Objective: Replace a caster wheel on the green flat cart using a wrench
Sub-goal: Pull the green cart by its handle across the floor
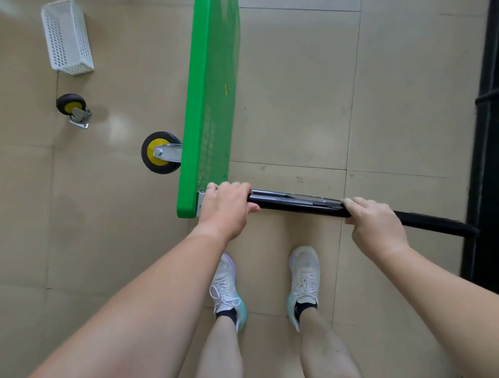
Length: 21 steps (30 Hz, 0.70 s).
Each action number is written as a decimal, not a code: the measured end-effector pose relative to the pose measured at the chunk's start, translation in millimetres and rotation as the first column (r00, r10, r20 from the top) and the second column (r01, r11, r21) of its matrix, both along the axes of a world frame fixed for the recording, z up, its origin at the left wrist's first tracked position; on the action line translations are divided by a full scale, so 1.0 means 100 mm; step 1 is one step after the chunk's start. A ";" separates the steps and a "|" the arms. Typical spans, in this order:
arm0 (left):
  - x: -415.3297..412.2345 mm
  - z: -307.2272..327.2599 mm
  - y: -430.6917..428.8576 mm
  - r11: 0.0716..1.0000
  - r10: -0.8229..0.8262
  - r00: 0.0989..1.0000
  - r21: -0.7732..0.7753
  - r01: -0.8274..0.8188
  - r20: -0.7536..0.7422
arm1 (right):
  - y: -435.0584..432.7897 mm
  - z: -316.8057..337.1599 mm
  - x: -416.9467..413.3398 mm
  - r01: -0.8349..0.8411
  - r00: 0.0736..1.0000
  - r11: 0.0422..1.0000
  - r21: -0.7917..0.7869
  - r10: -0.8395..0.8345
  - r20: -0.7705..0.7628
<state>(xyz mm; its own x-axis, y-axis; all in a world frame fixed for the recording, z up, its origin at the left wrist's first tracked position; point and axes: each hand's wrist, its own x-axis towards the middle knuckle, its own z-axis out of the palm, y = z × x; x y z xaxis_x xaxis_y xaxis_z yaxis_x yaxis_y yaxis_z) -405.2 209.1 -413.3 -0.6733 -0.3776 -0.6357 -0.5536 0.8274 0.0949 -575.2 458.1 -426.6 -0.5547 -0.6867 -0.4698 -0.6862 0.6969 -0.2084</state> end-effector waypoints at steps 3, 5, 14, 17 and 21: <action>0.19 0.01 -0.15 1.000 -0.011 1.000 -0.021 0.011 0.020 | -0.16 -0.01 0.20 -0.023 1.000 0.999 0.026 0.022 0.020; 0.33 0.01 -0.27 0.999 -0.008 1.000 -0.038 0.009 0.025 | -0.30 0.00 0.32 -0.038 0.999 0.999 0.037 0.037 0.029; 0.97 0.06 -0.88 0.998 0.040 0.998 -0.054 -0.037 0.048 | -0.98 0.08 0.82 -0.134 0.987 0.988 0.080 0.126 0.095; 1.19 0.05 -1.05 0.997 0.054 0.998 -0.063 -0.051 0.038 | -1.15 0.07 1.02 -0.138 0.984 0.988 0.072 0.128 0.120; 1.41 0.04 -1.26 0.995 0.078 0.997 -0.068 -0.077 0.025 | -1.40 0.06 1.22 -0.144 0.985 0.986 0.082 0.135 0.105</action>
<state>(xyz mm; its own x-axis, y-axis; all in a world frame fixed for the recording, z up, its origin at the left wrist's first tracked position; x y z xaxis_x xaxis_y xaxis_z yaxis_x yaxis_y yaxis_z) -264.0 83.4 -409.2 -0.6227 -0.4704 -0.6253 -0.6179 0.7859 0.0242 -453.7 318.3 -421.0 -0.4044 -0.7070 -0.5802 -0.7570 0.6148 -0.2215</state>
